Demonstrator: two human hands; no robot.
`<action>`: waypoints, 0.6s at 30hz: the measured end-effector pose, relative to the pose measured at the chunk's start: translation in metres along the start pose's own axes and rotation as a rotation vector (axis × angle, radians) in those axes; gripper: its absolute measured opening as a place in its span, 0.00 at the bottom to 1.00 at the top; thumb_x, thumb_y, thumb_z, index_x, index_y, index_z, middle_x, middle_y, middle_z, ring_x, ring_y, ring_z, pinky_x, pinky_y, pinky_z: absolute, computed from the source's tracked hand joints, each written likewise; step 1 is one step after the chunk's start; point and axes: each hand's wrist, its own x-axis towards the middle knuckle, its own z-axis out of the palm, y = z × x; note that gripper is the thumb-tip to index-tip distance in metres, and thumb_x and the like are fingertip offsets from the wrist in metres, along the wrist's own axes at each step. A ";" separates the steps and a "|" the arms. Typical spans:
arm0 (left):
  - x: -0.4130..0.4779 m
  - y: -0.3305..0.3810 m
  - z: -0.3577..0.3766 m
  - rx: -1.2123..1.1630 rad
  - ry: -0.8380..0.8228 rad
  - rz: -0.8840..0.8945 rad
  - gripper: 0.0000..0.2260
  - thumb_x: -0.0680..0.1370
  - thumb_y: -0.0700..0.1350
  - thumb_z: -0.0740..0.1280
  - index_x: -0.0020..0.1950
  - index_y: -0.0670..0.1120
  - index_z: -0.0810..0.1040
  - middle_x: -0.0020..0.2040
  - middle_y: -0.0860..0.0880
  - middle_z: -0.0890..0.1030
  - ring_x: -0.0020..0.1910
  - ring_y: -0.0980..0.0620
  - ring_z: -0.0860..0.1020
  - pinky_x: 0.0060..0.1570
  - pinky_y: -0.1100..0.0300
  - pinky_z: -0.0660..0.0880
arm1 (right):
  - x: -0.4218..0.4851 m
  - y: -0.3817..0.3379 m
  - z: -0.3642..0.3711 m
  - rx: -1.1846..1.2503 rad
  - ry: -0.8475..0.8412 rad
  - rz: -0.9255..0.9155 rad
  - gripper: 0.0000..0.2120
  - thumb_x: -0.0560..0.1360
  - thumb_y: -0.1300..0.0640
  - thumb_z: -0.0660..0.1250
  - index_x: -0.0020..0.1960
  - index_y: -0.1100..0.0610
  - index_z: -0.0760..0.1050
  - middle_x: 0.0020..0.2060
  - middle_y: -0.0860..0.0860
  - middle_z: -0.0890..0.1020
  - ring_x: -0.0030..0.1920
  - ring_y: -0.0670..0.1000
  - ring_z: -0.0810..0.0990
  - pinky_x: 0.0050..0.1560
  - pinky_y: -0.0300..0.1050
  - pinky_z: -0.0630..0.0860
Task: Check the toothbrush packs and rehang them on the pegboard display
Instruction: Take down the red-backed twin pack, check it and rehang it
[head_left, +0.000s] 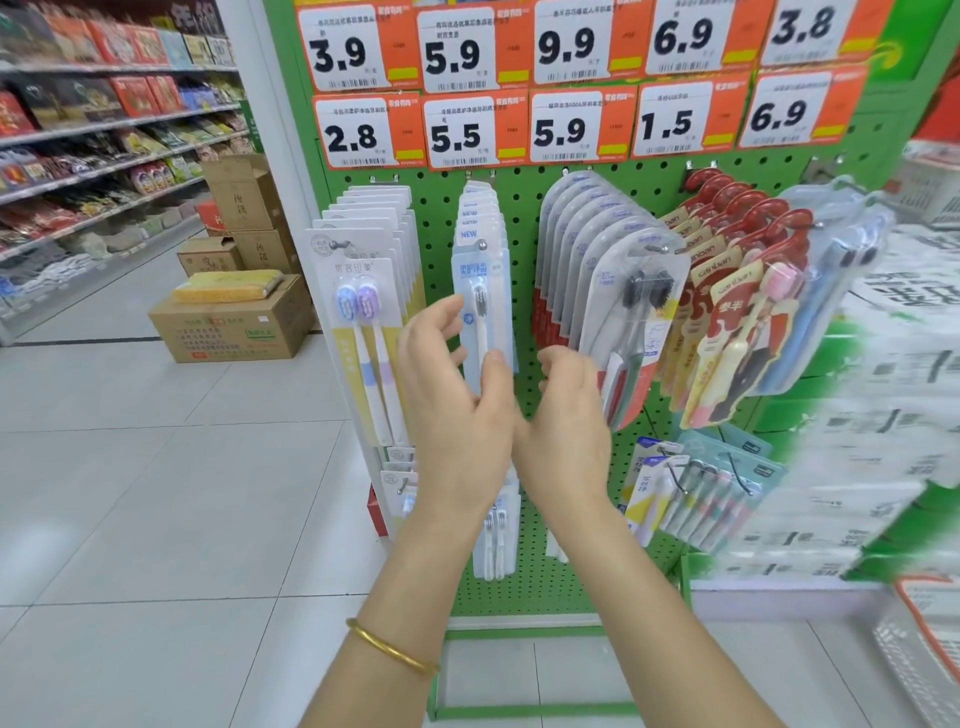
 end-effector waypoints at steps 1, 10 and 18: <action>-0.003 0.001 0.002 -0.010 0.000 0.008 0.18 0.75 0.41 0.60 0.61 0.56 0.65 0.60 0.60 0.67 0.64 0.57 0.70 0.62 0.59 0.71 | -0.004 0.005 -0.009 0.010 0.071 -0.014 0.19 0.75 0.50 0.65 0.61 0.59 0.68 0.54 0.51 0.73 0.53 0.52 0.73 0.44 0.46 0.71; -0.031 0.007 0.038 -0.063 -0.163 -0.089 0.16 0.78 0.35 0.62 0.62 0.51 0.68 0.59 0.59 0.67 0.59 0.63 0.71 0.55 0.71 0.70 | 0.025 0.046 -0.056 0.002 0.204 0.143 0.38 0.71 0.45 0.71 0.71 0.63 0.60 0.65 0.57 0.70 0.67 0.55 0.66 0.65 0.46 0.64; -0.021 0.003 0.046 -0.058 -0.238 -0.106 0.16 0.79 0.37 0.61 0.63 0.51 0.66 0.62 0.55 0.67 0.61 0.63 0.69 0.60 0.64 0.71 | 0.036 0.043 -0.026 0.005 0.222 0.259 0.51 0.66 0.39 0.73 0.75 0.63 0.52 0.69 0.60 0.66 0.69 0.58 0.64 0.63 0.48 0.64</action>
